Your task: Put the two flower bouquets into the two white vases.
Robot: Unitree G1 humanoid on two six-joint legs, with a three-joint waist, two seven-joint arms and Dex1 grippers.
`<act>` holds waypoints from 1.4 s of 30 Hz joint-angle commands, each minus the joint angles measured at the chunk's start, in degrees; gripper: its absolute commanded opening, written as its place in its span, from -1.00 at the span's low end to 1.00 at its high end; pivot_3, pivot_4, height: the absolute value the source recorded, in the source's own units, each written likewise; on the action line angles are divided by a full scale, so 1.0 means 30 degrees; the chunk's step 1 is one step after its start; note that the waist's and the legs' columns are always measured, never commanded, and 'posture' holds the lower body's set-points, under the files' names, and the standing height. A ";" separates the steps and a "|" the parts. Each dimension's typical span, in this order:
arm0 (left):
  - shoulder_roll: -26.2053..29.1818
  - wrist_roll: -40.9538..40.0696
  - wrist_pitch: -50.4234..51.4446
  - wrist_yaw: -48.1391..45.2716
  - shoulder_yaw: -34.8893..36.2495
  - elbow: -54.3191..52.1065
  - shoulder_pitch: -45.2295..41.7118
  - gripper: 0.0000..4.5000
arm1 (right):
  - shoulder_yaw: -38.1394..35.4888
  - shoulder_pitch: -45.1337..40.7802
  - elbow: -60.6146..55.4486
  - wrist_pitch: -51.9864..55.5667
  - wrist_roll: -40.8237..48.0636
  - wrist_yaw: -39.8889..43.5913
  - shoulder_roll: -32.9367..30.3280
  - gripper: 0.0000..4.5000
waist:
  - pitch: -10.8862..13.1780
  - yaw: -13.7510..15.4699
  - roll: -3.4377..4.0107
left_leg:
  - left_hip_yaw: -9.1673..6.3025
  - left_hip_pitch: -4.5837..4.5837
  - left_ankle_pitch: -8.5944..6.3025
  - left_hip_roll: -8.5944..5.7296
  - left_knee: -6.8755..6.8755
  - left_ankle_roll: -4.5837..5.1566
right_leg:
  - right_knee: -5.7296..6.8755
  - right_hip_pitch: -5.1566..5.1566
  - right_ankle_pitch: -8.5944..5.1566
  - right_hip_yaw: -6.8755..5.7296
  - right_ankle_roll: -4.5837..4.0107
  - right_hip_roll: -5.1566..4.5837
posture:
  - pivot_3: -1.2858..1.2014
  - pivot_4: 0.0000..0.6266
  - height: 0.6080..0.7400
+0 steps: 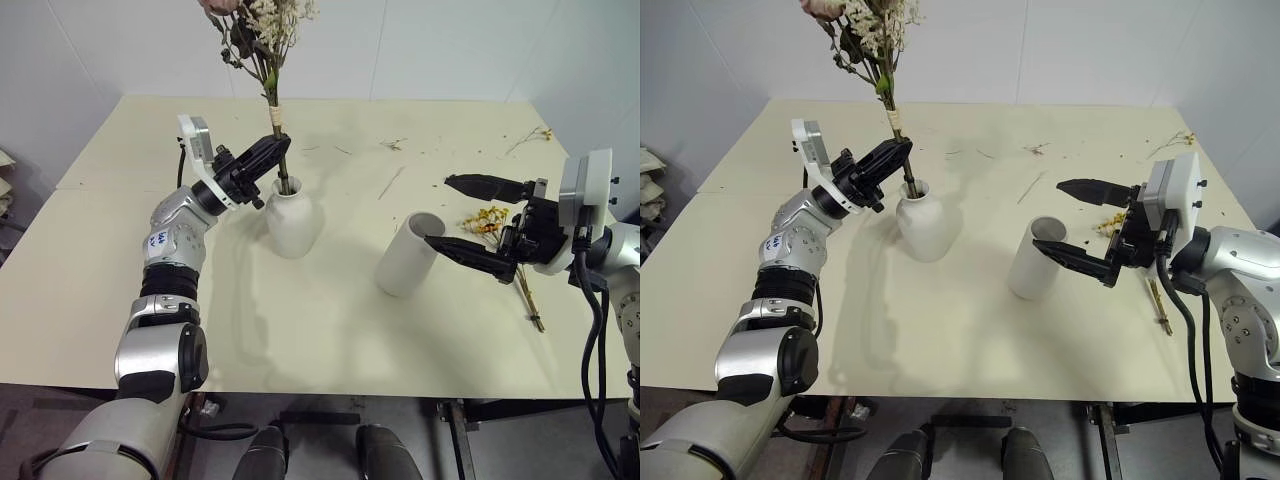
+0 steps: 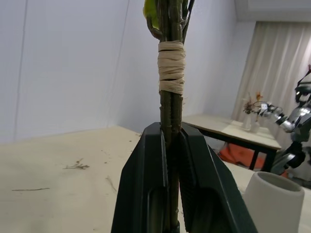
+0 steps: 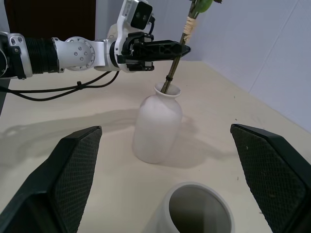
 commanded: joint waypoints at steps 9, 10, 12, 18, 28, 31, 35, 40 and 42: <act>0.1877 0.0729 0.0037 -0.1309 -0.0768 -0.1724 0.0975 0.58 | -0.0532 -0.0035 -0.0575 -0.0334 0.0223 -0.0320 0.0213 1.00 | -0.0001 -0.0039 0.0001 | -0.0003 0.0003 0.0000 0.0013 -0.0012 0.0001 | 0.0004 -0.0007 0.0002 0.0000 -0.0005 0.0017 | 0.03 -0.52 1.00; 0.2244 0.0970 0.0051 -0.1261 -0.0911 -0.1836 0.1012 0.71 | -0.0503 -0.0025 -0.0562 -0.0359 0.0194 -0.0307 0.0218 1.00 | -0.0001 -0.0022 0.0001 | -0.0003 0.0006 -0.0001 0.0013 -0.0012 0.0001 | 0.0004 -0.0005 0.0002 0.0001 -0.0005 0.0017 | 0.03 -0.52 1.00; 0.3106 0.1531 0.0083 -0.1237 -0.1241 -0.2042 0.1022 0.99 | -0.0442 -0.0022 -0.0518 -0.0359 0.0123 -0.0259 0.0166 1.00 | 0.0000 -0.0011 0.0000 | -0.0004 0.0005 0.0000 0.0011 -0.0010 0.0001 | 0.0001 -0.0001 0.0004 0.0000 -0.0008 0.0016 | 0.03 -0.52 1.00; 0.6564 0.2650 0.1048 -0.3358 -0.2301 -0.2295 0.0946 0.99 | -0.0175 -0.0582 0.1251 0.0168 -0.1615 -0.0077 -0.1656 1.00 | -0.0001 -0.0073 0.0003 | 0.0001 0.0007 -0.0001 0.0012 -0.0031 0.0001 | -0.0007 -0.0009 0.0006 0.0004 -0.0012 0.0017 | 0.03 -0.52 1.00; 1.0596 -0.0805 0.6565 -0.6194 -0.1124 -1.1398 0.4448 0.99 | 0.4366 -0.6424 1.2743 0.4527 -0.7056 0.1805 -0.7087 1.00 | 0.0000 -0.0098 0.0047 | 0.0034 0.0029 0.0000 0.0053 -0.0201 0.0000 | -0.0078 -0.0040 -0.0023 0.0008 -0.0083 0.0019 | 0.03 -0.52 1.00; 1.0248 -0.1766 0.7564 -0.4867 -0.0529 -1.4177 0.5909 0.99 | 0.6156 -0.8062 1.6112 0.3561 -0.8890 0.3281 -0.6760 1.00 | 0.0006 -0.0117 0.0053 | 0.0045 0.0019 0.0000 0.0066 -0.0212 -0.0001 | -0.0110 -0.0046 -0.0023 0.0006 -0.0085 0.0030 | 0.03 -0.52 1.00; 0.9999 -0.2766 0.8454 -0.3324 0.0441 -1.6935 0.8130 0.99 | 0.8428 -1.0755 2.0406 0.2359 -1.1557 0.4074 -0.5278 1.00 | 0.0020 -0.0358 0.0078 | 0.0071 0.0015 -0.0001 0.0065 -0.0215 -0.0002 | -0.0136 -0.0050 -0.0016 0.0021 -0.0072 0.0028 | 0.03 -0.52 1.00; 0.9951 -0.3842 0.9172 -0.1664 0.1609 -1.9155 1.0015 0.99 | 1.0127 -1.2522 2.4488 0.0853 -1.4066 0.5084 -0.3916 1.00 | 0.0023 -0.0655 0.0080 | 0.0090 0.0020 -0.0003 0.0082 -0.0243 -0.0009 | -0.0136 -0.0070 -0.0016 0.0034 -0.0074 0.0046 | 0.03 -0.52 1.00; 0.9939 -0.4372 0.9509 -0.1153 0.1994 -2.0023 1.0711 0.99 | 1.0492 -1.2976 2.5964 0.0298 -1.4931 0.5128 -0.3502 1.00 | 0.0023 -0.0629 0.0080 | 0.0091 0.0017 -0.0004 0.0083 -0.0245 -0.0010 | -0.0143 -0.0072 -0.0017 0.0038 -0.0075 0.0046 | 0.03 -0.52 1.00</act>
